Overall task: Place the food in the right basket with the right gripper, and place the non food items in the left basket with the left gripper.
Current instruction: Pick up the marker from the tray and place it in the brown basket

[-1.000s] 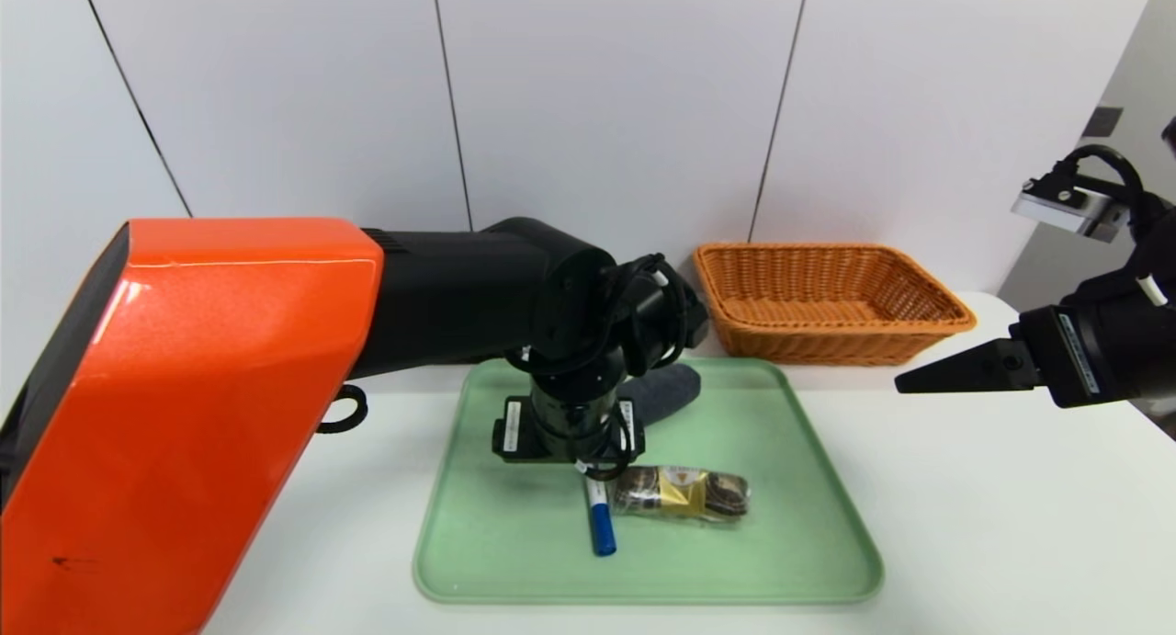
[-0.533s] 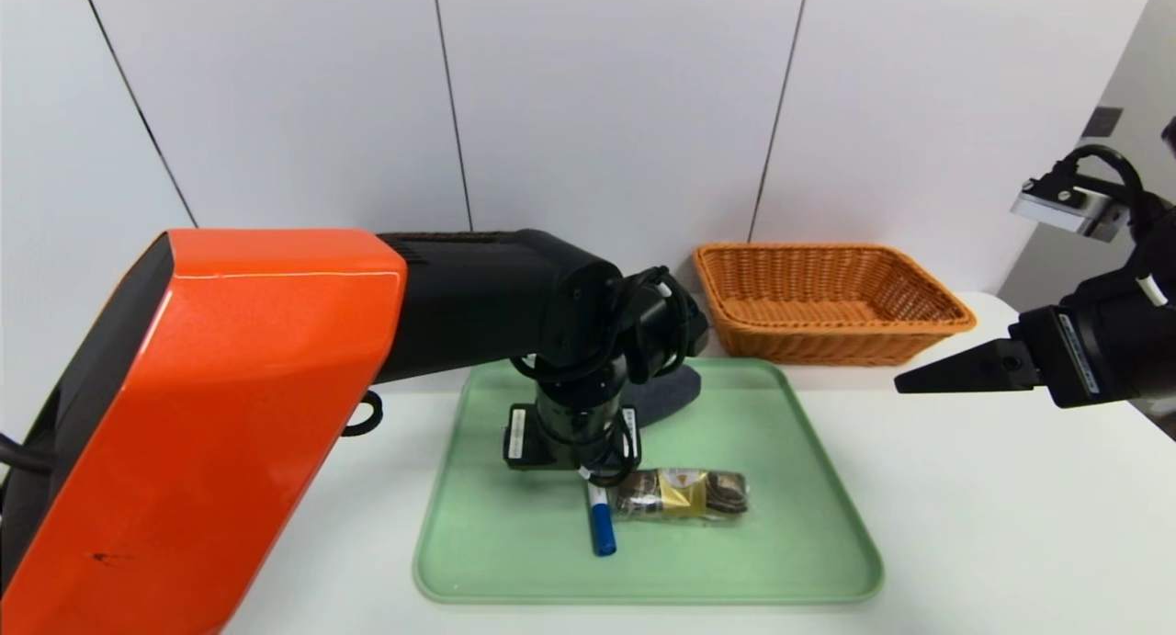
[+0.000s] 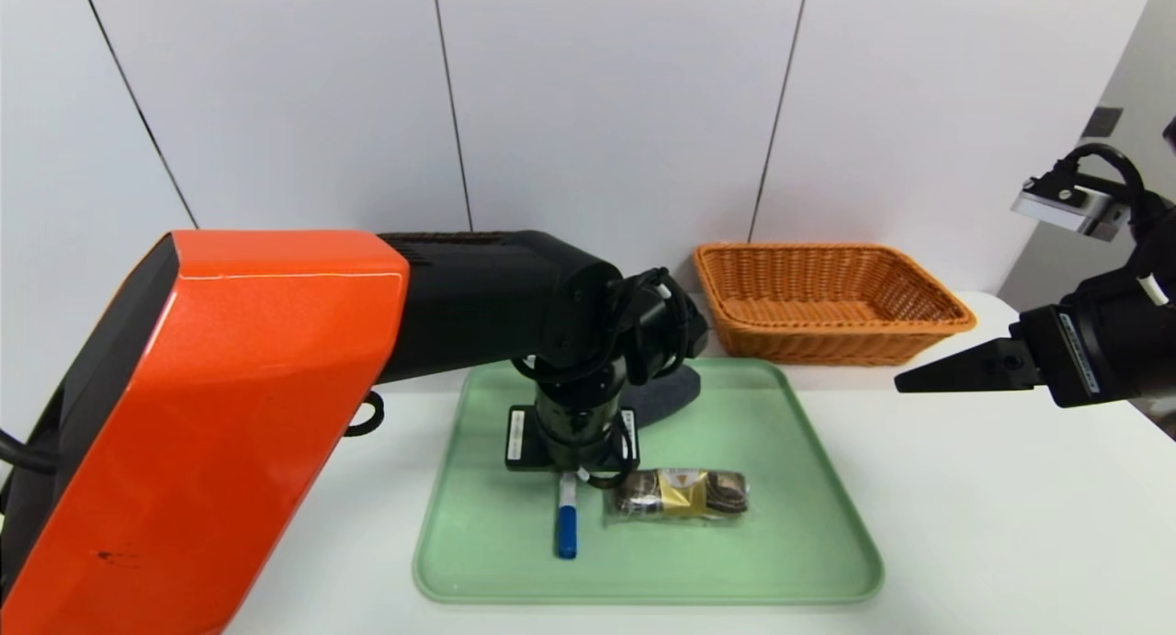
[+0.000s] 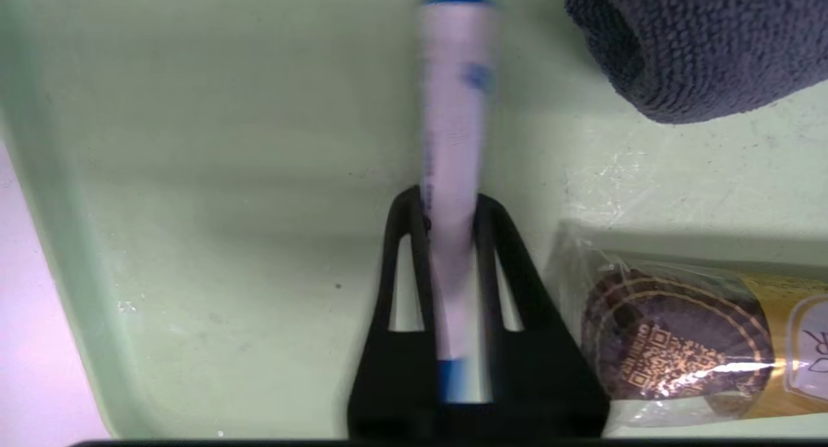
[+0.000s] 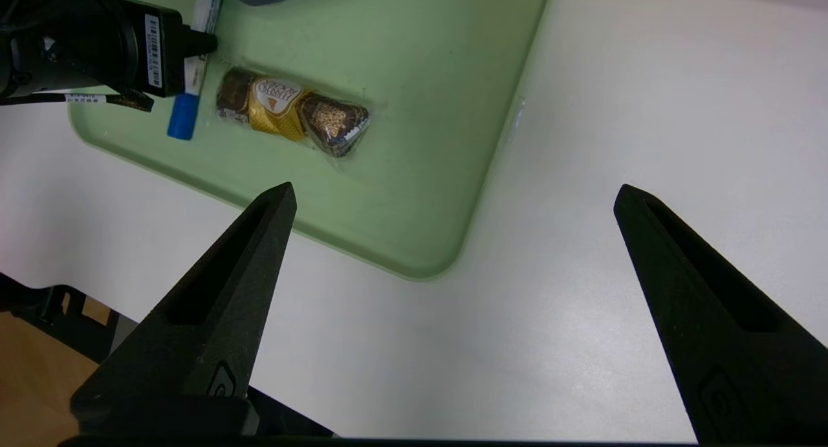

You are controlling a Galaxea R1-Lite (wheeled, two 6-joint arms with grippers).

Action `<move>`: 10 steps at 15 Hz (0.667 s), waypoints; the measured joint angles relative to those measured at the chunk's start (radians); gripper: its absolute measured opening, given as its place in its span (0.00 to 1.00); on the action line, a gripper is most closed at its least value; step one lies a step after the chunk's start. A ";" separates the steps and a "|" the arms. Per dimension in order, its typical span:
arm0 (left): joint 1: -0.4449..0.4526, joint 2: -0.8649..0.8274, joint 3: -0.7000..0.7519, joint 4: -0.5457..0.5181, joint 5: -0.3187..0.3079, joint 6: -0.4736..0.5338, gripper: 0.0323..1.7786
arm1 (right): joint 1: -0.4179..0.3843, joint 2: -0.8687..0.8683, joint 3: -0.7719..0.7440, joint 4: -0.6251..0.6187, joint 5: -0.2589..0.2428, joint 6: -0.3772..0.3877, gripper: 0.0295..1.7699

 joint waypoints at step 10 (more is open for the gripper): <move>0.030 -0.159 0.000 0.007 0.059 0.129 0.07 | -0.013 -0.010 0.001 0.001 0.003 0.001 0.96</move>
